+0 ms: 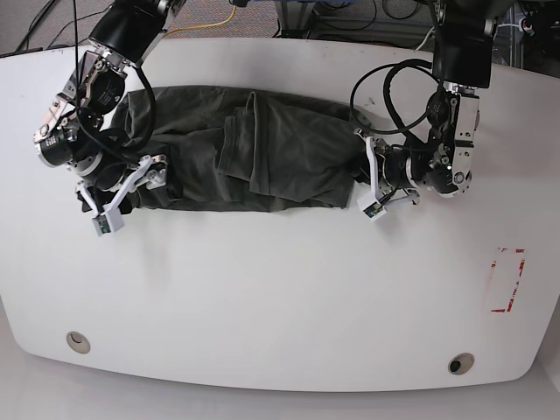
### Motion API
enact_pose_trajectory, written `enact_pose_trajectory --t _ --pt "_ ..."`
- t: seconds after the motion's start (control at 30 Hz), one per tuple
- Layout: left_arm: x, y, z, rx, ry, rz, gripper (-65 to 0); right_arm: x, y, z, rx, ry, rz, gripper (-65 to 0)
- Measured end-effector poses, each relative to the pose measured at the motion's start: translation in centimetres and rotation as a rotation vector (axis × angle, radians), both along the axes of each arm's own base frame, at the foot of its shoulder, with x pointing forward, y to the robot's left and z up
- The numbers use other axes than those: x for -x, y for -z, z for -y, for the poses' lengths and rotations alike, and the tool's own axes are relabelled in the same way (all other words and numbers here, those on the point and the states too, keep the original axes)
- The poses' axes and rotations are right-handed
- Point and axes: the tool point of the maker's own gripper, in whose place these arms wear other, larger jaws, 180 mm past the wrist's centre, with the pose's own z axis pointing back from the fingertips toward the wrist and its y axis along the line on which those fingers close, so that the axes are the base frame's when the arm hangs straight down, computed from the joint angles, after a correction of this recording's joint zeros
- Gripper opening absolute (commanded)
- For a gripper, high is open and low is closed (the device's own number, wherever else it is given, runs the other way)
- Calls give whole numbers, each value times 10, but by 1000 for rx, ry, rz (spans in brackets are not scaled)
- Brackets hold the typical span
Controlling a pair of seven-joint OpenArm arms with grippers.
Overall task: Layout the t-shirt on the table in an organized manner, then fold the t-shirt properly
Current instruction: 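Open both grippers and lift them away from the folded shirt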
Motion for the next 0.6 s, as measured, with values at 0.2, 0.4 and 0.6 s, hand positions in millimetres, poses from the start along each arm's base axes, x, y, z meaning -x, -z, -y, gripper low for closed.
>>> enact_pose_trajectory --t 0.2,0.4,0.6 --pt "4 3 -9 -6 -6 -5 -585 5 3 47 -23 151 -11 0" --pt "6 3 -19 -14 -9 -6 -585 13 34 62 -149 167 -107 0" --pt "9 4 -26 -22 -11 -6 -585 19 50 86 -321 214 -142 0"
